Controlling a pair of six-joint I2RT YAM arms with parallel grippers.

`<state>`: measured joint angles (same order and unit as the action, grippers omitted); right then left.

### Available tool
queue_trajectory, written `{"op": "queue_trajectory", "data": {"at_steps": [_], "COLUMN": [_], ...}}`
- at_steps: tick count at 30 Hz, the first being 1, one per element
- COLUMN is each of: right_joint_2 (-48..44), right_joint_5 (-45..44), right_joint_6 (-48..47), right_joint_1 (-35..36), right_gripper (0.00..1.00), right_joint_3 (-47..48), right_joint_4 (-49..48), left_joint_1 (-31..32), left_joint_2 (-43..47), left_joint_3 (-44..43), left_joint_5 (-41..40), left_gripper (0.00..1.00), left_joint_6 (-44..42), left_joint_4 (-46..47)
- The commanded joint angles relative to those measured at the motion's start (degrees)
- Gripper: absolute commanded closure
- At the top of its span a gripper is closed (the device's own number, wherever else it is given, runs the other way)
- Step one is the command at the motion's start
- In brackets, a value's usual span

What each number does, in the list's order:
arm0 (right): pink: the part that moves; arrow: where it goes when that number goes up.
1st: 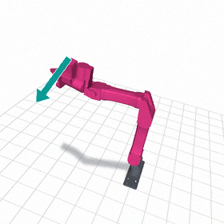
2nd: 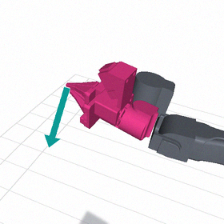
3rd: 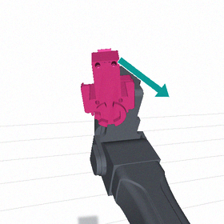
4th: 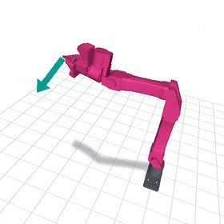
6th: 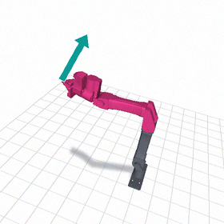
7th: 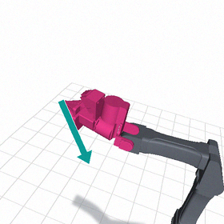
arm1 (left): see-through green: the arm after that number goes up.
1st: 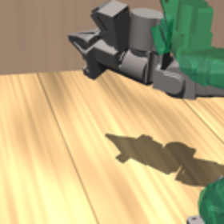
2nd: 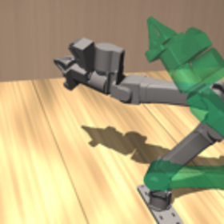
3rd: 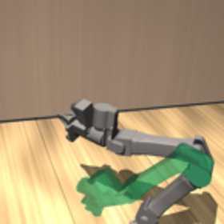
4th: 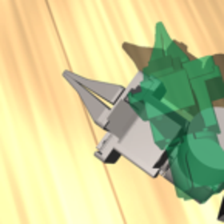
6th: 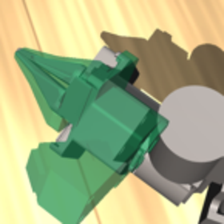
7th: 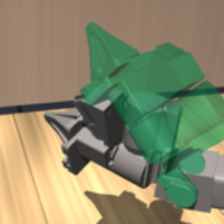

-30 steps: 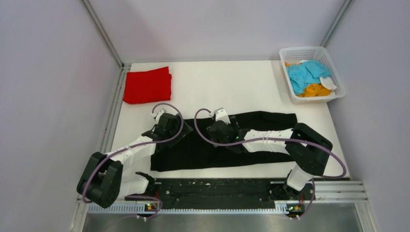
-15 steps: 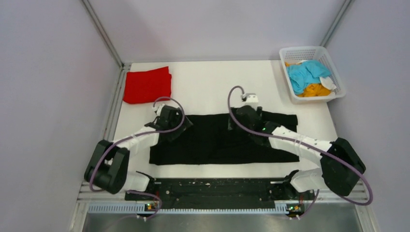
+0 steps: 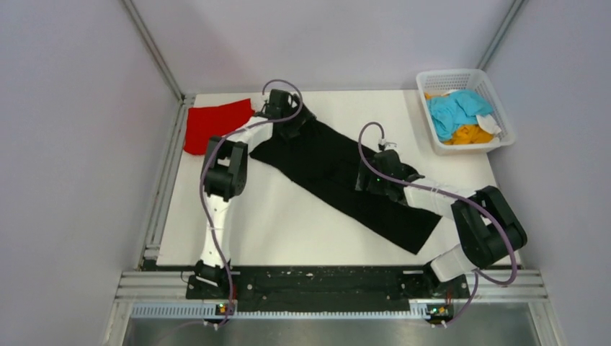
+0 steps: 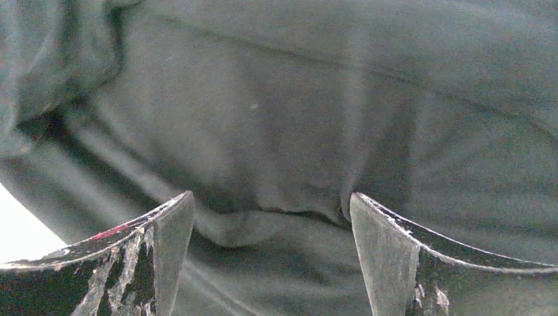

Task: Fold and stack the t-shirts
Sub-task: Rotate the tshirt 90 degrees

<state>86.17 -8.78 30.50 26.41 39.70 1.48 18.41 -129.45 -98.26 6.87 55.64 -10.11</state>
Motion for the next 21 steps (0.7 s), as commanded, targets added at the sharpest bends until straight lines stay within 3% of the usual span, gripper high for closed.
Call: {"op": "queue_trajectory", "data": {"at_steps": [1,4,6,8,14,21], "right_joint_2": [-0.8,1.1,4.0,7.4,12.0,-0.5], "right_joint_5": [16.4,19.2,19.7,17.7,5.6,10.2], "right_joint_6": [0.5,0.6,1.1,1.3,4.8,1.5], "right_joint_1": [4.5,13.1,17.8,21.0,21.5,21.5], "right_gripper": [0.14,0.14,0.14,0.14,0.14,0.13], "right_joint_3": [-3.3,-1.4,2.2,6.6,18.0,11.1], "right_joint_4": [-5.1,-6.9,-8.1,-7.8,-0.3,-7.2], "left_joint_1": [0.2,0.2,0.3,0.4,0.0,-0.7], "left_joint_2": [-15.3,-26.4,-31.4,-34.1,-36.7,-34.5], "left_joint_3": [-20.0,-35.9,-41.0,-42.4,-45.4,-45.1], "left_joint_5": [8.5,9.5,9.2,5.2,-8.8,-10.1], "left_gripper": [0.01,0.01,0.01,0.01,0.01,0.01], "left_joint_6": [3.0,6.5,10.8,14.8,14.4,11.3], "left_joint_4": [1.5,6.1,13.7,20.7,22.8,22.1]}}
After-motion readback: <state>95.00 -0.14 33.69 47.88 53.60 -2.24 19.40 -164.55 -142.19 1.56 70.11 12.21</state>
